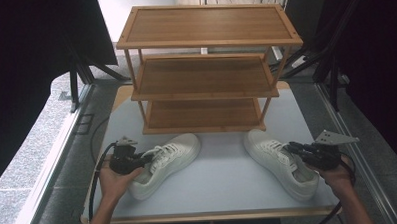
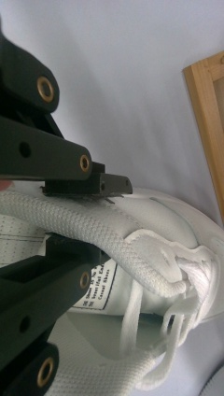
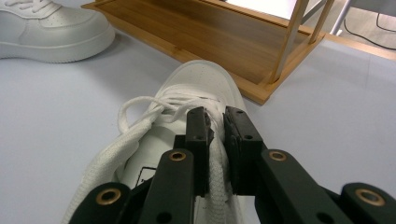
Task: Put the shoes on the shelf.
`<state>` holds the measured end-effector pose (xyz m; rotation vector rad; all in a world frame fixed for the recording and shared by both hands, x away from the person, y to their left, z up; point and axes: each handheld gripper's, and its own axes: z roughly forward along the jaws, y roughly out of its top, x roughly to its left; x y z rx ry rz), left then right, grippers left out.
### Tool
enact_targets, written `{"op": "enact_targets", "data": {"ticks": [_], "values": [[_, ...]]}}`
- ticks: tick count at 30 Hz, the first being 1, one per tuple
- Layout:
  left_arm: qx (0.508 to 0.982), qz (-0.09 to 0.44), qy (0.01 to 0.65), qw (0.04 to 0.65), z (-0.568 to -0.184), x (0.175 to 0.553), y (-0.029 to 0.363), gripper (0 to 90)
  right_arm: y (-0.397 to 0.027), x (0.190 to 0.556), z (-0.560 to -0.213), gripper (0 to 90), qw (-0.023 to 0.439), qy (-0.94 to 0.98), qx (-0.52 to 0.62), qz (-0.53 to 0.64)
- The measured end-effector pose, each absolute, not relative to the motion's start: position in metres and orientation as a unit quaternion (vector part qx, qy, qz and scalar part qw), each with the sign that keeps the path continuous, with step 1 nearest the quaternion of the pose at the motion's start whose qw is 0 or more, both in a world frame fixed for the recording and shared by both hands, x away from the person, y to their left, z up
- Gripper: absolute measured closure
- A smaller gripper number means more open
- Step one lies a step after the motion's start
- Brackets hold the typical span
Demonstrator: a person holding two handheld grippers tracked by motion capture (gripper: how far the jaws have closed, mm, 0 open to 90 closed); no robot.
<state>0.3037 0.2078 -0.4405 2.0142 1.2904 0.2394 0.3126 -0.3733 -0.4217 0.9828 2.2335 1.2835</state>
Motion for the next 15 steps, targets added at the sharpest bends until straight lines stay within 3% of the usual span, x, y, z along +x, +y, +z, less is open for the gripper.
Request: {"op": "enact_targets", "data": {"ticks": [15], "values": [[0.765,0.107,0.488,0.405,-0.420,0.297,0.208,76.5,-0.395,0.302,-0.420,81.3,0.157,0.742,0.384,0.527]]}}
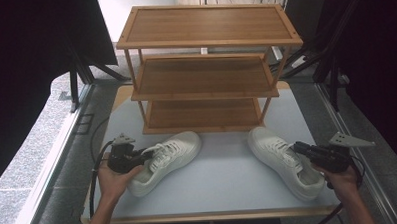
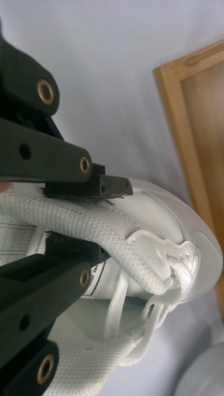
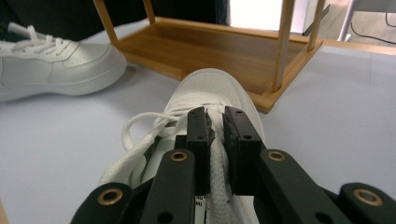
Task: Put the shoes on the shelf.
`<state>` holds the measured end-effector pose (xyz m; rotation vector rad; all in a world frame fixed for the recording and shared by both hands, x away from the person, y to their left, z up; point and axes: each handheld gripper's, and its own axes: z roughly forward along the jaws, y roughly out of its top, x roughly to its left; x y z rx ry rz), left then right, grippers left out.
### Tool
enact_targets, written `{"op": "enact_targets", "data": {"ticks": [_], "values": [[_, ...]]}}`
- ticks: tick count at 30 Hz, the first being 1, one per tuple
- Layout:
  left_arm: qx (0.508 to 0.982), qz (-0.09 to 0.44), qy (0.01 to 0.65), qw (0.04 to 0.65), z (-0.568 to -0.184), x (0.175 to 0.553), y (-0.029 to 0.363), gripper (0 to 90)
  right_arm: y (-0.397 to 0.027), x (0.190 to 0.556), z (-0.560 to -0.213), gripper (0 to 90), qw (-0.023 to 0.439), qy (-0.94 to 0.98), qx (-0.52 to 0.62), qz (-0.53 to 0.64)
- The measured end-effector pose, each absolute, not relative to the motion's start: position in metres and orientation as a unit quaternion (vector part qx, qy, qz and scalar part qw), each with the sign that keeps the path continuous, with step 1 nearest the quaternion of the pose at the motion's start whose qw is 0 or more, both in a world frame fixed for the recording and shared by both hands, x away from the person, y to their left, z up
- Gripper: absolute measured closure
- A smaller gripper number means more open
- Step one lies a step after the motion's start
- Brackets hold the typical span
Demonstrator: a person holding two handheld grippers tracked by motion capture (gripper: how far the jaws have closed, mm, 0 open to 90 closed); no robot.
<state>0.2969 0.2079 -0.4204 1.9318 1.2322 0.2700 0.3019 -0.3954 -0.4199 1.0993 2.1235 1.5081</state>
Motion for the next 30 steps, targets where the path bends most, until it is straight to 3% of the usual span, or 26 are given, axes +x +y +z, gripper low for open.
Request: {"op": "enact_targets", "data": {"ticks": [12,30], "values": [[0.732,0.085,0.475,0.481,-0.392,0.287,0.208,76.4,-0.406,0.293,-0.408,81.4,0.164,0.697,0.405,0.568],[0.701,0.069,0.471,0.531,-0.376,0.285,0.204,76.4,-0.376,0.291,-0.384,81.8,0.151,0.665,0.393,0.617]]}}
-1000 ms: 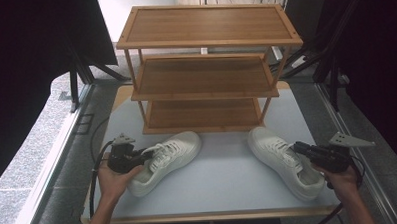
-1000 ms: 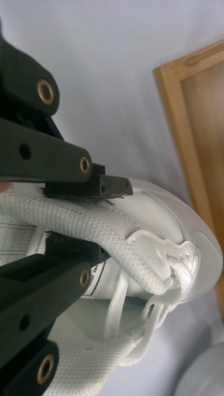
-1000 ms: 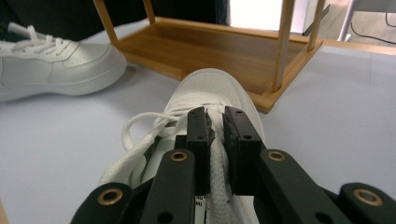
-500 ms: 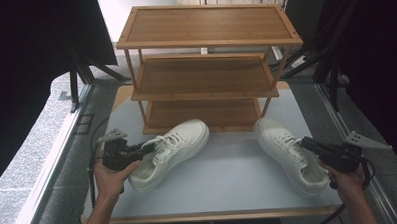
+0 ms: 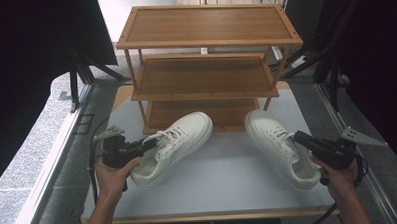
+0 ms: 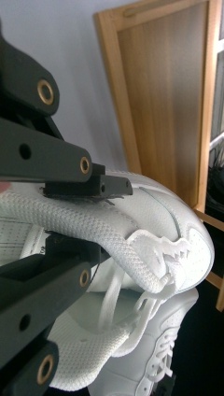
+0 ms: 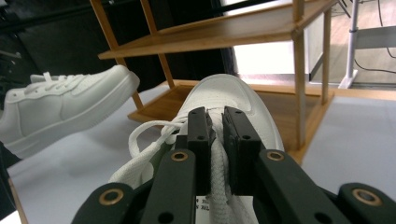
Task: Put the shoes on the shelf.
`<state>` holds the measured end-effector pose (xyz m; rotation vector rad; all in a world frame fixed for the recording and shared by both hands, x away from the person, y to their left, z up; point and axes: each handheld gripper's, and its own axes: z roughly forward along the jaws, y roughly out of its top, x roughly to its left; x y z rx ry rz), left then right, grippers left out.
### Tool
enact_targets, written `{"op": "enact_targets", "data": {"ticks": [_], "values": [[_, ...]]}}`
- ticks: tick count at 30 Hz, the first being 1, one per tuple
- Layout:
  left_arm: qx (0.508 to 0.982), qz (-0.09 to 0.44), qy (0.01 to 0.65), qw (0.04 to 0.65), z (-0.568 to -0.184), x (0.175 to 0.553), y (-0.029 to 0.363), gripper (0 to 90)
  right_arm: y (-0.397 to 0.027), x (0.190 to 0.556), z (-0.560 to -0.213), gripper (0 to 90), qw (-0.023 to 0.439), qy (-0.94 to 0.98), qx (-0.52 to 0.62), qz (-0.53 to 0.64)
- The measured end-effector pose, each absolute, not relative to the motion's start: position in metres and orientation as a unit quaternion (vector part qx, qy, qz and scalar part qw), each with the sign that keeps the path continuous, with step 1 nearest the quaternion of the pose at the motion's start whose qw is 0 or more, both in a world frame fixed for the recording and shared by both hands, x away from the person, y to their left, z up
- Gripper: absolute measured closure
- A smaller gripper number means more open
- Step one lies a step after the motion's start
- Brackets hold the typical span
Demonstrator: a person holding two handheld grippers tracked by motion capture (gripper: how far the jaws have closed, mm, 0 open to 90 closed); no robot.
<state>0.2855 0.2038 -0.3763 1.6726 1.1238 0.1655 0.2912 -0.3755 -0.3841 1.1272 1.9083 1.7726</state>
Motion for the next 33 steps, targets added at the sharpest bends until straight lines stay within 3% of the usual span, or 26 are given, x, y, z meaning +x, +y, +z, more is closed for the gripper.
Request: {"op": "enact_targets", "data": {"ticks": [20,33], "values": [[0.657,0.065,0.437,0.611,-0.326,0.289,0.185,76.8,-0.335,0.299,-0.335,82.1,0.144,0.621,0.367,0.678],[0.637,0.071,0.435,0.632,-0.298,0.305,0.172,76.7,-0.308,0.311,-0.297,82.4,0.154,0.607,0.360,0.692]]}}
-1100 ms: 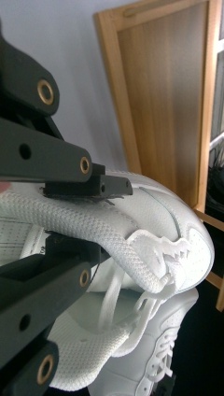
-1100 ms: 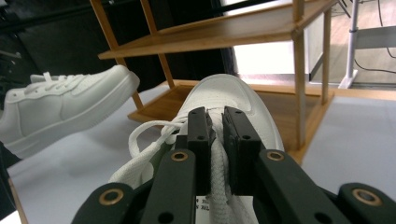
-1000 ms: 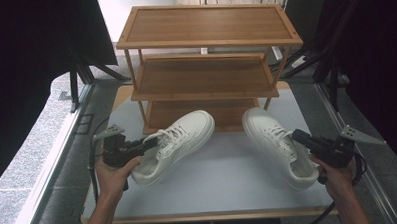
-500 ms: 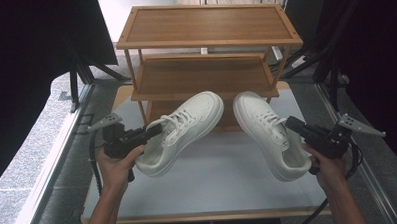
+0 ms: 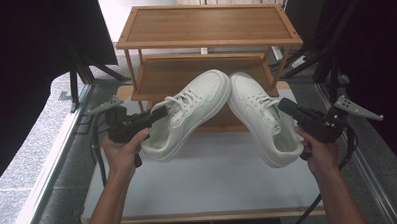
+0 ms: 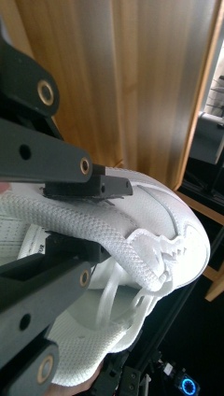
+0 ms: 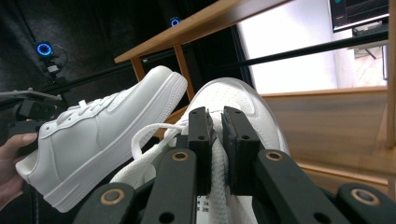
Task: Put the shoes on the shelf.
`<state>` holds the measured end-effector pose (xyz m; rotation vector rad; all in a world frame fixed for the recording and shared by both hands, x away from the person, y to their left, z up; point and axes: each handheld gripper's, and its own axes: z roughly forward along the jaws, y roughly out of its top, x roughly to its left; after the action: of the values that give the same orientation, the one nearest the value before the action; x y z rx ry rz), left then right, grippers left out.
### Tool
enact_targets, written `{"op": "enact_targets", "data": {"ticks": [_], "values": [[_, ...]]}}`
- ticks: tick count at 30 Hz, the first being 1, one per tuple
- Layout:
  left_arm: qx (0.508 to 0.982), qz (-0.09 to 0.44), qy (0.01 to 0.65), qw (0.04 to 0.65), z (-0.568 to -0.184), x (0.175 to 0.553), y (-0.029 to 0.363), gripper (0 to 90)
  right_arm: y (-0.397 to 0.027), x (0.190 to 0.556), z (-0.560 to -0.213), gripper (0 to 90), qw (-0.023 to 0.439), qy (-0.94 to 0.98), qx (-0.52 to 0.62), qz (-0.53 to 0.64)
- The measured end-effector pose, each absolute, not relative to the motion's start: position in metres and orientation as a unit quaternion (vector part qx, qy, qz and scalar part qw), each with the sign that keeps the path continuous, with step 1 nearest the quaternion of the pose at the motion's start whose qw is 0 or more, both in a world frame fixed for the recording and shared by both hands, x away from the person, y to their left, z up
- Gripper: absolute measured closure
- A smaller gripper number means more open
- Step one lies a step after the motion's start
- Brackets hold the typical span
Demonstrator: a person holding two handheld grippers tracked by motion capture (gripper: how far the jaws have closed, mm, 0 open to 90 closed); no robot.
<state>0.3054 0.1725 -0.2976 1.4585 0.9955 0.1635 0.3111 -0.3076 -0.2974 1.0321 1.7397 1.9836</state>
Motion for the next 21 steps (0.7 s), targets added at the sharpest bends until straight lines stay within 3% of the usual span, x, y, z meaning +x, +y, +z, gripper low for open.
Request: {"op": "enact_targets", "data": {"ticks": [21], "values": [[0.615,0.099,0.451,0.639,-0.273,0.327,0.159,76.5,-0.280,0.344,-0.271,82.6,0.164,0.596,0.380,0.688]]}}
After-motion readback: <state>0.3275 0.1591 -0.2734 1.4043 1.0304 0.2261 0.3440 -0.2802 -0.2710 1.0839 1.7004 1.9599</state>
